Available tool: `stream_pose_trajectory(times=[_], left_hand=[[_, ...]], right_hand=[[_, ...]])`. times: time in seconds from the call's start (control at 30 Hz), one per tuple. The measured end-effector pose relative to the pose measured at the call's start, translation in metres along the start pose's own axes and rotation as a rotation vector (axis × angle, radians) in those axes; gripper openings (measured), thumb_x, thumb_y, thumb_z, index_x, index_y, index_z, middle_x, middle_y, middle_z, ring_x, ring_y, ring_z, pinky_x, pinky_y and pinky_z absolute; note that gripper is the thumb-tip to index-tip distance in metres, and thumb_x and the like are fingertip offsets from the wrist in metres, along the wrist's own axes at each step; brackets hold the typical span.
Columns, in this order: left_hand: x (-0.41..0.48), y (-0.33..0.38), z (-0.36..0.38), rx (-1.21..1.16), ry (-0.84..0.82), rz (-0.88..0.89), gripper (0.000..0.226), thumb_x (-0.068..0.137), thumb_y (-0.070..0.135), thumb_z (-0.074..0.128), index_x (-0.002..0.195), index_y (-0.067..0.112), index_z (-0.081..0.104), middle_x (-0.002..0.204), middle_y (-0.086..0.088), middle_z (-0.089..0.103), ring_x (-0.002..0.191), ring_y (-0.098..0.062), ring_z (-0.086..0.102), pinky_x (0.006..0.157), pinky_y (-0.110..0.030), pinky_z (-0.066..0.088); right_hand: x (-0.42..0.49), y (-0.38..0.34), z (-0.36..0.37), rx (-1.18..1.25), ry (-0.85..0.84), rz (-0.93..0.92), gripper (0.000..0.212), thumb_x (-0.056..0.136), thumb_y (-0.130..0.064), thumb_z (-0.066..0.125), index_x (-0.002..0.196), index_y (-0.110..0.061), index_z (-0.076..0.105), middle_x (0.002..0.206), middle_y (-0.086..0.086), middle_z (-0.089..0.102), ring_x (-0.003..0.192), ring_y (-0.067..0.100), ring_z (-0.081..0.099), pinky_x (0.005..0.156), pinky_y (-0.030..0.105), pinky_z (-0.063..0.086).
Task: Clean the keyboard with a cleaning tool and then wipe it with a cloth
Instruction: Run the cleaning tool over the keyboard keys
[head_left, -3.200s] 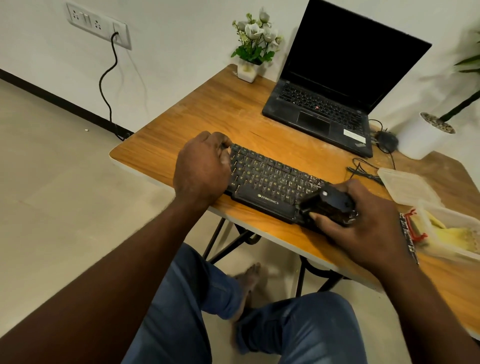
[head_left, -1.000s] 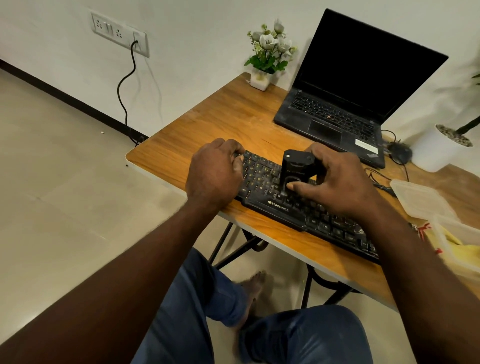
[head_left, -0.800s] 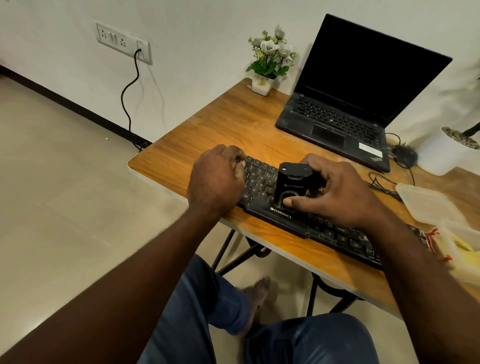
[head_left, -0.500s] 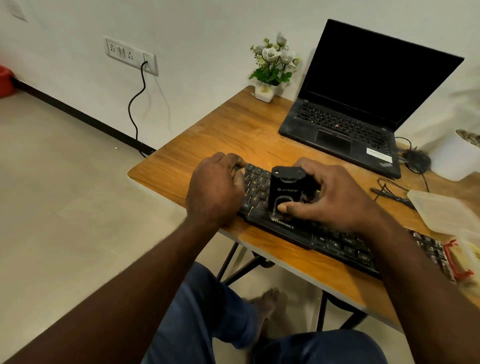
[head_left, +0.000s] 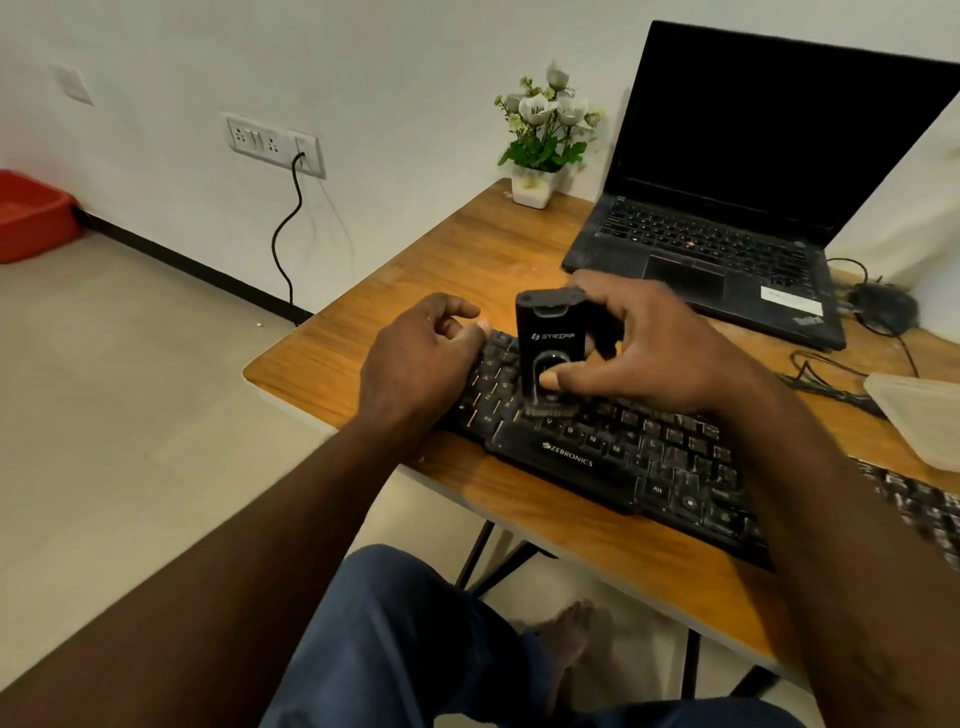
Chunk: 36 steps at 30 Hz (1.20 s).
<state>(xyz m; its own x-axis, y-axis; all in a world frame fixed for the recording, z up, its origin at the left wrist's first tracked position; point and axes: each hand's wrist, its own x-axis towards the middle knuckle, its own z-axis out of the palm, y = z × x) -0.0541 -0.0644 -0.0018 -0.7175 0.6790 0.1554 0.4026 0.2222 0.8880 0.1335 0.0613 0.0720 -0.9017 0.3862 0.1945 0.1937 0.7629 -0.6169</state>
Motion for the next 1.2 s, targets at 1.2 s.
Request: stream_pose_trajectory(times=[1.2], left_hand=[[0.001, 0.002, 0.002, 0.134, -0.077, 0.056, 0.035, 0.101, 0.034, 0.05, 0.133, 0.042, 0.062, 0.127, 0.019, 0.067, 0.099, 0.0, 0.058, 0.086, -0.033, 0.048]], right_hand=[[0.007, 0.015, 0.028, -0.31, 0.398, 0.078, 0.048, 0.077, -0.042, 0.082, 0.115, -0.025, 0.06, 0.104, -0.008, 0.07, 0.084, 0.007, 0.065, 0.074, 0.031, 0.054]])
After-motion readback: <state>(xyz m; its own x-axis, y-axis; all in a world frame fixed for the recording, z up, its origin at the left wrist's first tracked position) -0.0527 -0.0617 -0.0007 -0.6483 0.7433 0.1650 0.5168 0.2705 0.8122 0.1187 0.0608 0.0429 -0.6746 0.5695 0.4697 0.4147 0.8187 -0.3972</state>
